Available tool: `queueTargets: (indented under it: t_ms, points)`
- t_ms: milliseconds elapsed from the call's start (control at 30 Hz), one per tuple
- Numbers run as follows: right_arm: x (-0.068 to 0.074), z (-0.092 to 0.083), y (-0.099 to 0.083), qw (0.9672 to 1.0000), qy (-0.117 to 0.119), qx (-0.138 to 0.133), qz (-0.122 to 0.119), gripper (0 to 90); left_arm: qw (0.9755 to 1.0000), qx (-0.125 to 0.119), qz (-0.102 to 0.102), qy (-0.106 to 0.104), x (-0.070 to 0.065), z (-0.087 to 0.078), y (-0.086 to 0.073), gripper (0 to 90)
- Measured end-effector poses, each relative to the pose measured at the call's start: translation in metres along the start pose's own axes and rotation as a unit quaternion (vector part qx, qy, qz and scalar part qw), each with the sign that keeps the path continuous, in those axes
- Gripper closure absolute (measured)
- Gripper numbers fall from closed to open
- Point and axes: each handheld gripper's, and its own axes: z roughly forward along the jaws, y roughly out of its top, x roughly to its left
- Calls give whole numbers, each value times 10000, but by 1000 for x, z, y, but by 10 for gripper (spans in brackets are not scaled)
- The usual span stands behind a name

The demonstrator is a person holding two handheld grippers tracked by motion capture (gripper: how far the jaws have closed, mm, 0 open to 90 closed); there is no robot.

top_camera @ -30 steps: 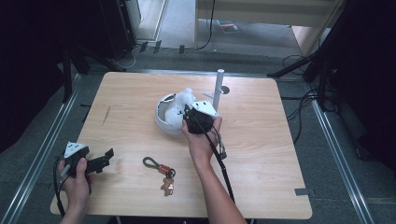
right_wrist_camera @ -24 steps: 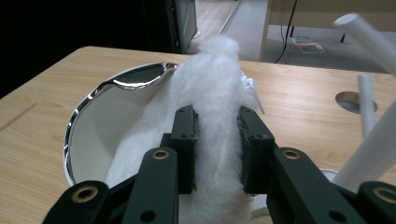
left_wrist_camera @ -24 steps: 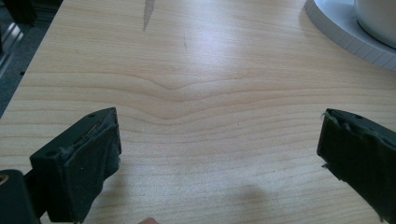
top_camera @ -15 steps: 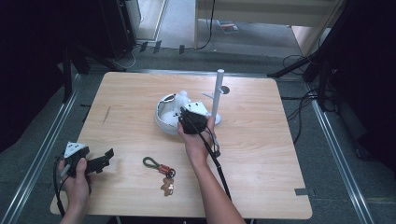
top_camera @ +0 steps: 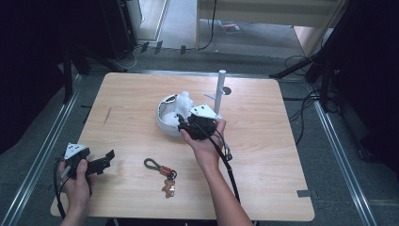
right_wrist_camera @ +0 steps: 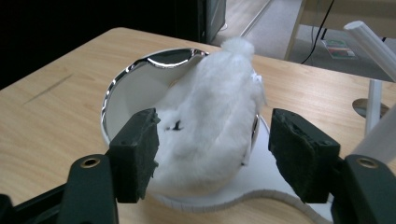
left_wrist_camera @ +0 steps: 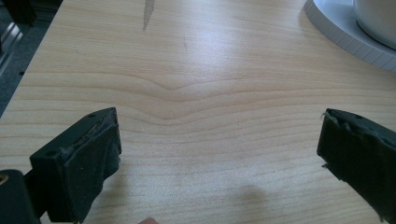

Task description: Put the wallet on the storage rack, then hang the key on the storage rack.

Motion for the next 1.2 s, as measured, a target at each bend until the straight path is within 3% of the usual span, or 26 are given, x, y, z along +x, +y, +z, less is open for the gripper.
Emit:
queueTargets:
  t_ms: [533,833,1200]
  points:
    - [1,-28,-16,9986,390,284,-225,291,10000,-31,-2,-9,0,-1,-1,4]
    - [7,-42,-31,9952,770,487,-367,284,10000,-8,-6,-15,0,-1,-1,4]
    - [12,-51,-42,9903,1048,733,-543,286,10000,-19,-29,-34,0,-2,-1,4]
